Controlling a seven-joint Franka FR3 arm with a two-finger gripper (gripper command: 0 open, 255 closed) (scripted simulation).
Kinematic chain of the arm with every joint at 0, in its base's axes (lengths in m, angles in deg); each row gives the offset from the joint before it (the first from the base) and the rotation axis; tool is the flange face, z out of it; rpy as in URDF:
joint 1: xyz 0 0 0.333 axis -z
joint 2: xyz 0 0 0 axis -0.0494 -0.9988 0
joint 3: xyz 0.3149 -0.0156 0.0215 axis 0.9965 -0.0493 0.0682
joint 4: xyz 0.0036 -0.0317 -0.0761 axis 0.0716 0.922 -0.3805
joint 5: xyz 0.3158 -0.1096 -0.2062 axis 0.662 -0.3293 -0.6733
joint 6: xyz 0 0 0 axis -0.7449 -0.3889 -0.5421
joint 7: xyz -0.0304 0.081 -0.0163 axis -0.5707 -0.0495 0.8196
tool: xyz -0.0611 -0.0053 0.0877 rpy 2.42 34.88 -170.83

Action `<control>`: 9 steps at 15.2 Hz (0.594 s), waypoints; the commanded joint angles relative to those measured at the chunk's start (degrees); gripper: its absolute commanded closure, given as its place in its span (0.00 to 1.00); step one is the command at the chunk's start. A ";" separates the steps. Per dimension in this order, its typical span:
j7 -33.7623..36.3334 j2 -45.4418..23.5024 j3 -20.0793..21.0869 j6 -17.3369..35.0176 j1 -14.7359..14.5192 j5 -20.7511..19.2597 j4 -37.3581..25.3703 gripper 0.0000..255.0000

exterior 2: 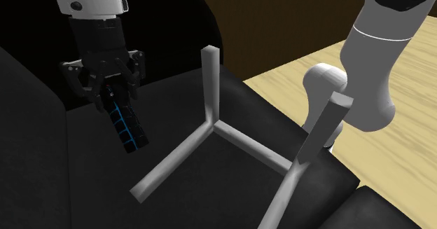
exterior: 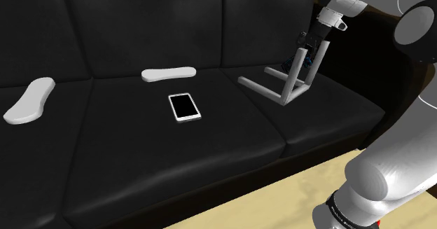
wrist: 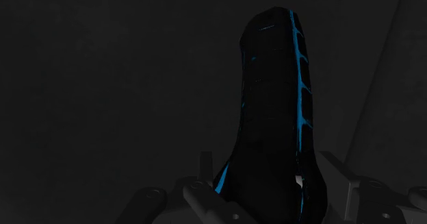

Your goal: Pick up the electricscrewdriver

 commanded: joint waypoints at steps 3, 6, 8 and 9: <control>0.28 -0.29 -0.05 -1.57 0.07 0.00 -1.75 1.00; 0.70 -0.66 -0.14 -3.93 0.18 0.04 -4.49 1.00; 0.96 -0.99 -0.21 -5.53 0.27 0.12 -6.41 1.00; 1.09 -1.18 -0.24 -6.35 0.33 0.17 -7.41 1.00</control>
